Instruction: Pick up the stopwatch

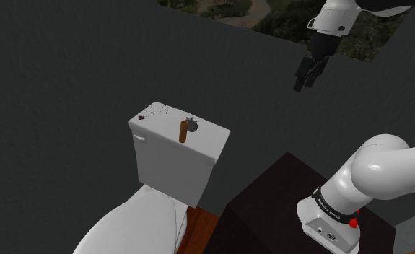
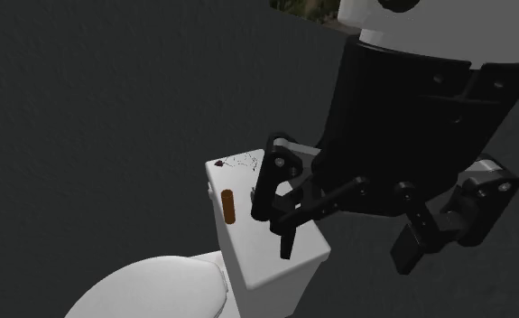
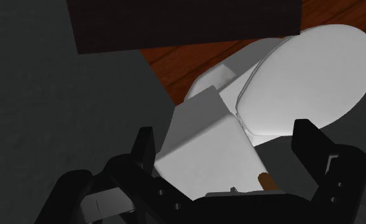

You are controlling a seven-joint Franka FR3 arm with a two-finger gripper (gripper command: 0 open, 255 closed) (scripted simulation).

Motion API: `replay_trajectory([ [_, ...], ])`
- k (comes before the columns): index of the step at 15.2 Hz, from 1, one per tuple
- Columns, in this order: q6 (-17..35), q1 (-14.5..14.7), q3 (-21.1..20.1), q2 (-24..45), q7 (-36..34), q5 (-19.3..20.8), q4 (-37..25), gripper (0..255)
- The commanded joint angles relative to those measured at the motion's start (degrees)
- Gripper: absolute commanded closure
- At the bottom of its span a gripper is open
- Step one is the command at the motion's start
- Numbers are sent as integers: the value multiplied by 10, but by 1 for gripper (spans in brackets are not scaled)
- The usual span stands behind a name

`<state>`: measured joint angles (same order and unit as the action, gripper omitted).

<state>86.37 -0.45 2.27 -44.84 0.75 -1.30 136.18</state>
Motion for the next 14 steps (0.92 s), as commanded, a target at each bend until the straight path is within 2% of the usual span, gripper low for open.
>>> replay_trajectory([
  [1, 0, 0, 0, 0, 0, 0, 0, 0],
  [8, 151, 18, -1, 98, 35, 3, 34, 0],
  [14, 273, 32, -3, 207, 64, 3, 30, 0],
])
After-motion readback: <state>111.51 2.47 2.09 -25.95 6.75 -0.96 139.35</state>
